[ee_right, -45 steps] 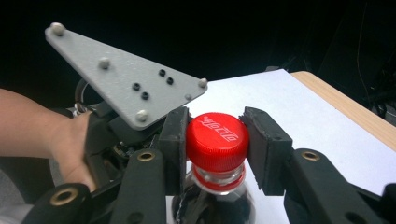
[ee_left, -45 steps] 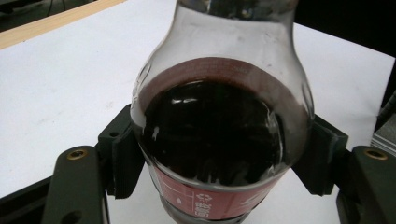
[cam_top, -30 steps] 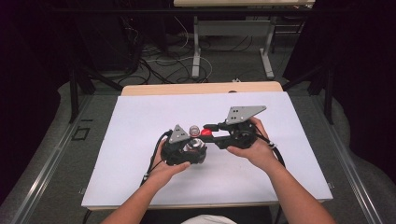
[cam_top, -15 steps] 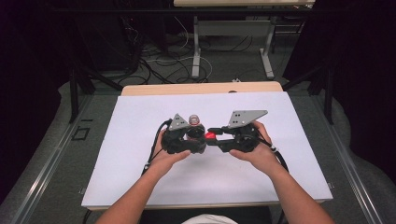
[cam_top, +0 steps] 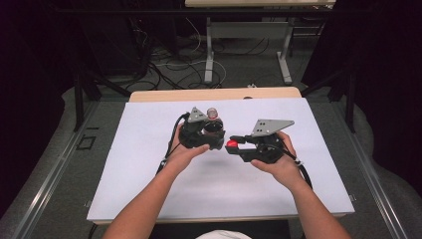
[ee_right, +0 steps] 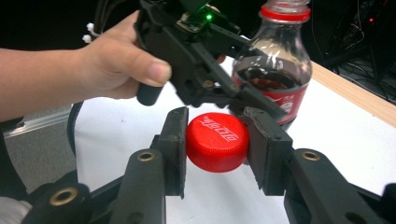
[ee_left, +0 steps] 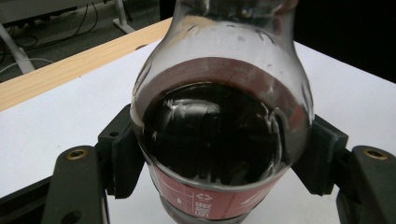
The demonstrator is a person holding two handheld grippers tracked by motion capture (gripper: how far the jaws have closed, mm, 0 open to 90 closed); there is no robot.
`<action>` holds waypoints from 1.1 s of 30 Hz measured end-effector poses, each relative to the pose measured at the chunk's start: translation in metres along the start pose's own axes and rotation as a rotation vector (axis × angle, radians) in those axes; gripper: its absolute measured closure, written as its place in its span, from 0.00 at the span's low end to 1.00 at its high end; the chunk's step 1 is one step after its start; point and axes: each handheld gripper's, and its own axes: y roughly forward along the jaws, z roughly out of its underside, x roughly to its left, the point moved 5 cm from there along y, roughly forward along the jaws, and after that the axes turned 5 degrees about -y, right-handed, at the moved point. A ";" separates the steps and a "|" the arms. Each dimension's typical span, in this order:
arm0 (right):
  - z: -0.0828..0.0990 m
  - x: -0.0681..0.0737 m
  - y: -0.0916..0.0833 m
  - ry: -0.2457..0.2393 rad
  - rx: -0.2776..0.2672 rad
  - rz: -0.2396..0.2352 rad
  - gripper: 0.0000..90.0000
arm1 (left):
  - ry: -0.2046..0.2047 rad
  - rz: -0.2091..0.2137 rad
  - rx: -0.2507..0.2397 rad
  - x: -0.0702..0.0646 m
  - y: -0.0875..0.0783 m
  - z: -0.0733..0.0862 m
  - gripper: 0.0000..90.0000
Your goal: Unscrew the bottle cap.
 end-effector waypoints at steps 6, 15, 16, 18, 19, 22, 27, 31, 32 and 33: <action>0.001 -0.002 -0.001 0.011 -0.004 -0.004 0.68 | -0.014 -0.017 -0.006 0.010 0.020 -0.006 0.33; 0.001 -0.003 -0.003 0.034 -0.012 0.003 0.68 | -0.036 -0.065 -0.005 0.025 0.050 -0.002 0.33; 0.002 -0.003 -0.002 0.034 -0.009 0.001 0.68 | -0.044 -0.068 -0.001 0.027 0.054 0.000 0.33; 0.001 -0.002 -0.001 0.023 -0.017 -0.001 0.68 | -0.040 -0.072 0.009 0.029 0.059 0.003 0.33; 0.001 -0.002 -0.001 0.027 -0.018 0.000 0.68 | -0.047 -0.061 0.033 0.030 0.060 0.005 0.33; 0.001 -0.001 0.000 0.027 -0.018 0.000 0.68 | -0.051 -0.071 0.044 0.031 0.067 0.010 0.33; 0.004 -0.001 0.000 0.025 -0.010 0.001 0.68 | -0.051 -0.070 0.060 0.033 0.075 0.018 0.33; 0.007 -0.002 0.002 0.027 0.002 0.001 0.68 | -0.048 -0.068 0.070 0.034 0.078 0.025 0.33; 0.007 -0.002 0.002 0.029 0.004 0.001 0.68 | -0.051 -0.072 0.065 0.034 0.079 0.027 0.33; 0.008 -0.002 0.003 0.032 0.005 -0.001 0.68 | -0.047 -0.073 0.074 0.034 0.079 0.029 0.33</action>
